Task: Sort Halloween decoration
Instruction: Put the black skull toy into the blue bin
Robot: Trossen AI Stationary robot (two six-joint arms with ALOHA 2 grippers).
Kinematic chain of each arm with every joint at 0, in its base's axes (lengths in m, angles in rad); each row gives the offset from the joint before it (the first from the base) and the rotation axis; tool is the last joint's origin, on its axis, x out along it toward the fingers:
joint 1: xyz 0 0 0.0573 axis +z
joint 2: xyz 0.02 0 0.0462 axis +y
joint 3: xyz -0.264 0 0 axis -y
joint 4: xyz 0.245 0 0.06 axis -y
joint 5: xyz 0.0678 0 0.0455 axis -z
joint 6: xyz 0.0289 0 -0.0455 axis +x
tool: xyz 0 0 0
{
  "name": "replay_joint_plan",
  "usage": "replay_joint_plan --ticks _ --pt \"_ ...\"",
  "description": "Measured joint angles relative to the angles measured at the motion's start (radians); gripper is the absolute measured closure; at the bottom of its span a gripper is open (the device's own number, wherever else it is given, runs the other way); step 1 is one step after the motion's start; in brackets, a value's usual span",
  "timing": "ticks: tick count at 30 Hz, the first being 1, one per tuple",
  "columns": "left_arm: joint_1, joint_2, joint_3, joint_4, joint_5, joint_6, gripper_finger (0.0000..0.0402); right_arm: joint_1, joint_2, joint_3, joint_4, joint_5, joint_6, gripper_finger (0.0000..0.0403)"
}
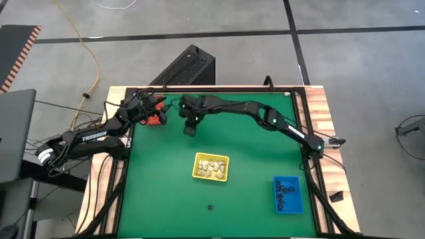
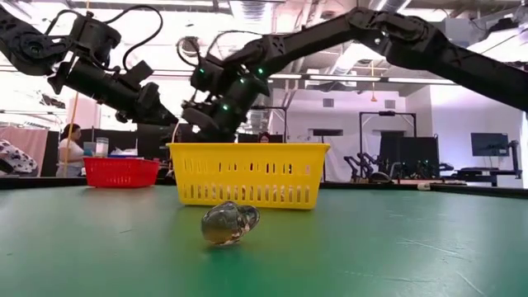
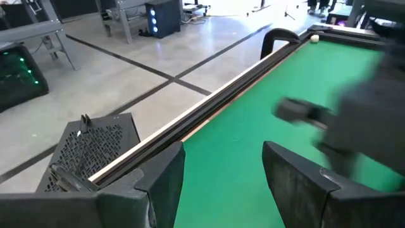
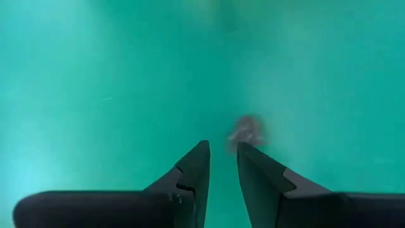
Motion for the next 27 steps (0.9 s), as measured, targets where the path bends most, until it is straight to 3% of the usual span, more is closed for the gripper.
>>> replay_joint_plan --ticks 6,12,15,20,27 --pt "0.000 0.000 0.000 -0.007 0.000 0.000 0.0198 0.099 0.000 0.000 0.022 0.062 0.002 0.0292" --pt "0.000 0.000 0.000 -0.007 0.000 -0.005 0.0198 0.133 0.002 -0.003 0.178 0.288 0.029 0.0282" --pt "0.000 0.000 0.000 -0.012 0.001 -0.005 0.0198 0.128 0.005 -0.023 0.207 0.372 0.042 0.0258" --pt "0.000 0.000 0.000 -0.019 0.003 -0.004 0.0198 0.114 0.005 -0.033 0.206 0.375 0.089 0.0190" --pt "0.000 0.000 0.000 -0.022 0.003 -0.002 0.0198 0.127 0.005 -0.202 0.392 0.376 0.108 0.0125"
